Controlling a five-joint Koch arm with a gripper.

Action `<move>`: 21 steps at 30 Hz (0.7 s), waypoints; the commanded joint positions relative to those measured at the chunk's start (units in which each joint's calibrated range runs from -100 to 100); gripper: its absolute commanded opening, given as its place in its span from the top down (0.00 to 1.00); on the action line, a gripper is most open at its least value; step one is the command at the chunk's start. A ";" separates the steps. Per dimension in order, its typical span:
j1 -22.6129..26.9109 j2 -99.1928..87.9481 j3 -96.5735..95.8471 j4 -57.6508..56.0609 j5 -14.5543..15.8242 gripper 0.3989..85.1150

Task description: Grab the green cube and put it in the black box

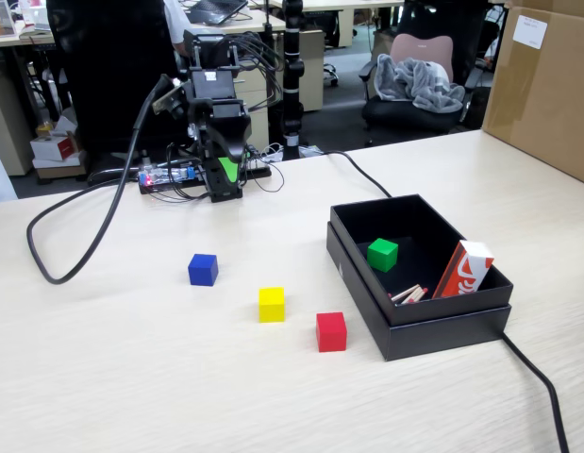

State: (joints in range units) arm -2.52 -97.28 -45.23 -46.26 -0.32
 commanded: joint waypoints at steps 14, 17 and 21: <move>-0.54 -2.72 -32.65 36.20 -2.49 0.39; -0.54 -2.72 -37.82 41.21 -3.03 0.39; -0.59 -2.72 -44.98 49.94 -4.40 0.39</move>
State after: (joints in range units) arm -3.05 -99.09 -89.23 -4.07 -3.54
